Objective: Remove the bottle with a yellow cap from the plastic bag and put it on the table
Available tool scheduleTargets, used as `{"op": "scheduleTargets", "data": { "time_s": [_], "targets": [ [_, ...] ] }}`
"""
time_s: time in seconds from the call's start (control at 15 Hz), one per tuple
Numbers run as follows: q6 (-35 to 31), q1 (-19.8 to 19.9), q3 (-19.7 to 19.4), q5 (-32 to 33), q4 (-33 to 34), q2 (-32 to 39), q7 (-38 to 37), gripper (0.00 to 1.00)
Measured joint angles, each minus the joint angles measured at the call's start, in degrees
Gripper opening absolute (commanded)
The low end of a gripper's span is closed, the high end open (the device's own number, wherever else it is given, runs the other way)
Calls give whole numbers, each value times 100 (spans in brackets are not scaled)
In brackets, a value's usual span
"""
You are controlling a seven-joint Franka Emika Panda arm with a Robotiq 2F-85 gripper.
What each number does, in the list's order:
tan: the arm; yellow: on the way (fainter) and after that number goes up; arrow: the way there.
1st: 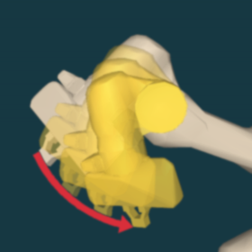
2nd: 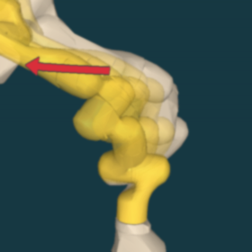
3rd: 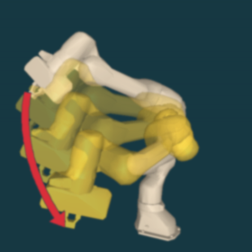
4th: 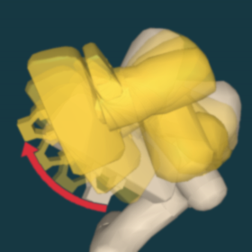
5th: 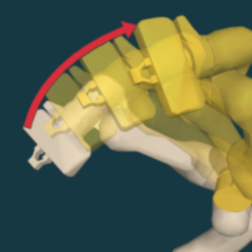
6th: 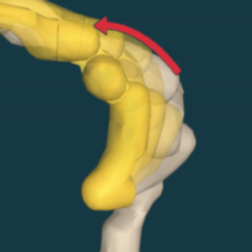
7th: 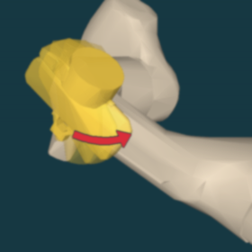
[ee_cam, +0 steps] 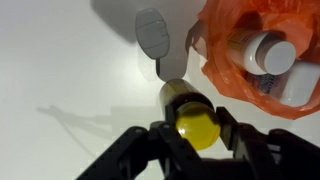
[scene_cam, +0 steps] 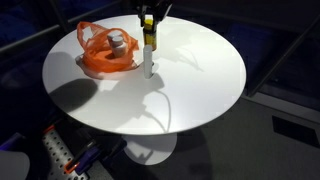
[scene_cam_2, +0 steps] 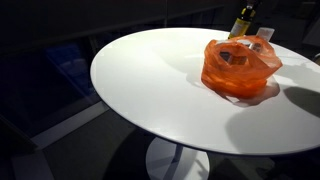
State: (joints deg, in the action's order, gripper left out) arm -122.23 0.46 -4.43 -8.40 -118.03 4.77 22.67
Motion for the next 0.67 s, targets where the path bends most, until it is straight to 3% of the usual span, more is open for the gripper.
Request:
{"op": "scheduleTargets", "data": {
  "time_s": [0.6, 0.67],
  "targets": [
    [190, 154, 37, 74, 484, 800, -10, 20],
    [229, 163, 37, 121, 523, 846, -16, 32]
  ]
}}
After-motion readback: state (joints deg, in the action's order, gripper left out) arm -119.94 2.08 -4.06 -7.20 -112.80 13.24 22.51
